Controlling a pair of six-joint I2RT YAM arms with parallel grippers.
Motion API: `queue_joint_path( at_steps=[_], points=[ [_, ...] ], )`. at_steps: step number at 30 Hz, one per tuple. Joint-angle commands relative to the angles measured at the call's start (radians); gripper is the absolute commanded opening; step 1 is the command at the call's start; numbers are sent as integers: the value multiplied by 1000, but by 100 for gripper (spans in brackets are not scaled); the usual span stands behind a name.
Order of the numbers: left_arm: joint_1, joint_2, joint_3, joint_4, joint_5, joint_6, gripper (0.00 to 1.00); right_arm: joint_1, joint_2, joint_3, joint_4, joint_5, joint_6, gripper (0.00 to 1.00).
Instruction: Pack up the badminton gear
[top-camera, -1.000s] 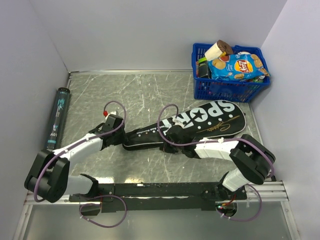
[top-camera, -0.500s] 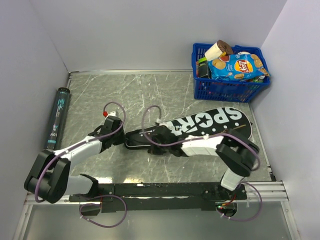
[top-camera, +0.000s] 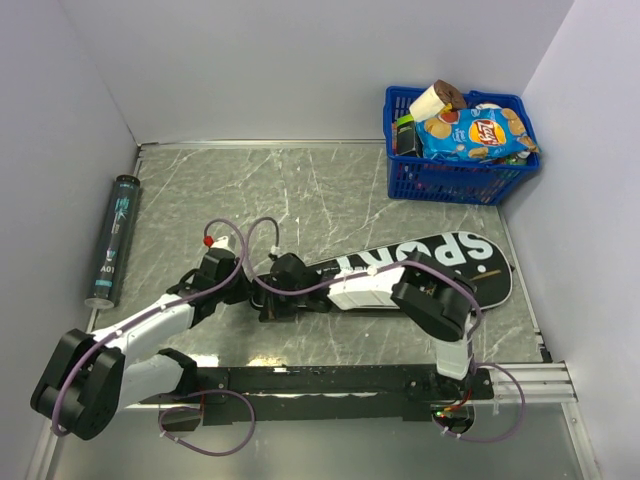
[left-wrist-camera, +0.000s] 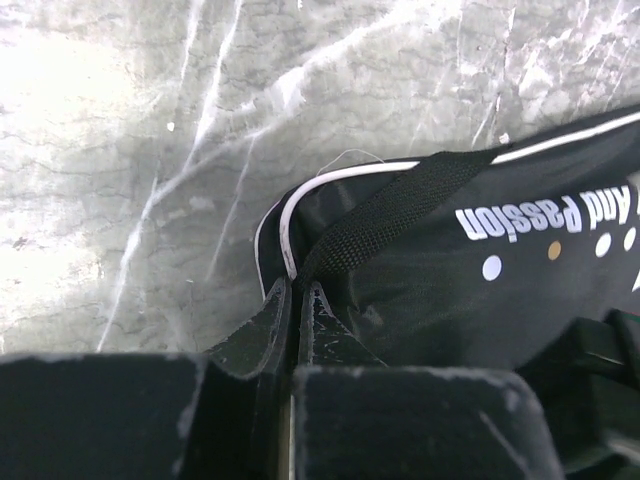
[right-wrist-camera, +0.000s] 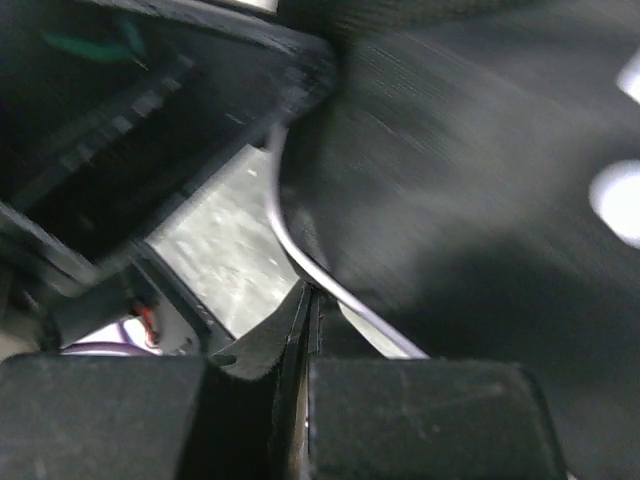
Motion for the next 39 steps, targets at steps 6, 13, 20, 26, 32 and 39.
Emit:
queue_joint_path(
  at_steps=[6,13,20,26,32,39],
  points=[
    [-43,-40,-43,47,125,-30,3,50,2,149,189,-195,-34,0],
    [-44,-26,-46,66,148,-30,1,55,-9,159,207,-241,-38,6],
    [-43,-42,-49,60,140,-29,2,53,-68,72,190,-216,-55,21],
    [-43,-45,-52,53,142,-27,1,53,-151,-38,202,-229,-63,42],
    [-46,-45,-47,53,142,-24,1,53,-358,-233,63,-32,-72,45],
    [-47,-29,-43,53,137,-21,1,53,-616,-448,-219,234,49,44]
  ],
)
